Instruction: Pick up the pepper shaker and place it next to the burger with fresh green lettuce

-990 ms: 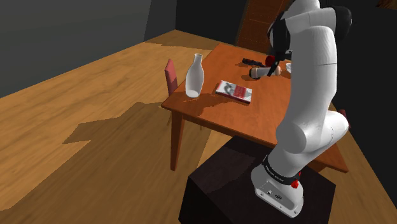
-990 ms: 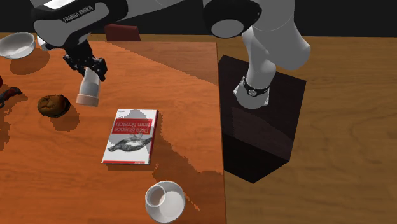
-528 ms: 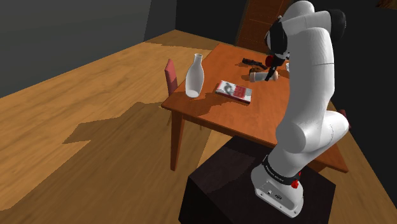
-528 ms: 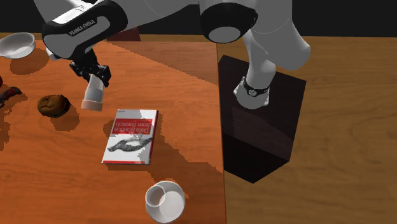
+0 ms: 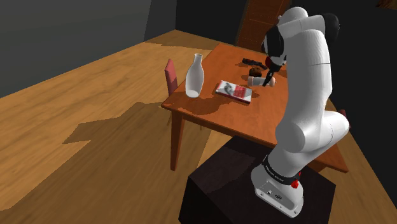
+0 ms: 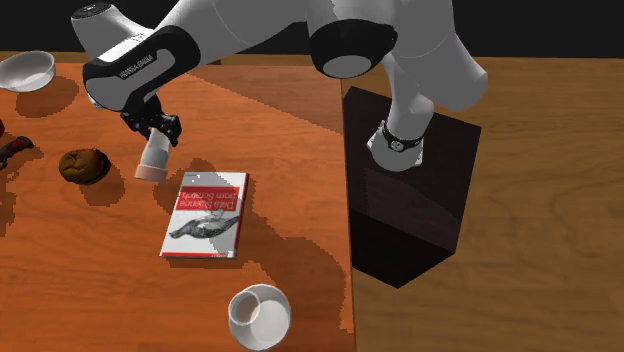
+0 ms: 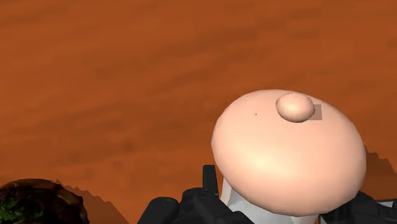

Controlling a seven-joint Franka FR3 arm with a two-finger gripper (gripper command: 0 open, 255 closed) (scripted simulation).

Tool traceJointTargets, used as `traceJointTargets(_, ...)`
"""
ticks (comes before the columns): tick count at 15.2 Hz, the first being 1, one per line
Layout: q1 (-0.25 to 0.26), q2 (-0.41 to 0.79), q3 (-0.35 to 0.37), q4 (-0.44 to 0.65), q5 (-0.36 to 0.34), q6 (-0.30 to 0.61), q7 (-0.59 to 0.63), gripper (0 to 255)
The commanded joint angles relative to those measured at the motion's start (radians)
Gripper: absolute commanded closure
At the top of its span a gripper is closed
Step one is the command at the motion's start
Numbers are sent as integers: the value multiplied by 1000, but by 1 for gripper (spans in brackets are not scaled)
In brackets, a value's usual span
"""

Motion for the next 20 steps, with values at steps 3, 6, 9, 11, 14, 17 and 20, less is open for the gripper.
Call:
traceJointTargets(3,-14,31,21,-1,24,29,-14,255)
traceJointTargets(6,-14,31,21,-1,24,29,-14,255)
traceJointTargets(9,-14,31,21,-1,24,29,-14,255)
traceJointTargets(11,-14,31,21,-1,24,29,-14,0)
traceJointTargets(14,-14,31,21,-1,24,29,-14,0)
traceJointTargets(17,-6,11,8,-1,9,11,-7,0)
traceJointTargets(20,14,-42,-29,7,-33,-43,15,0)
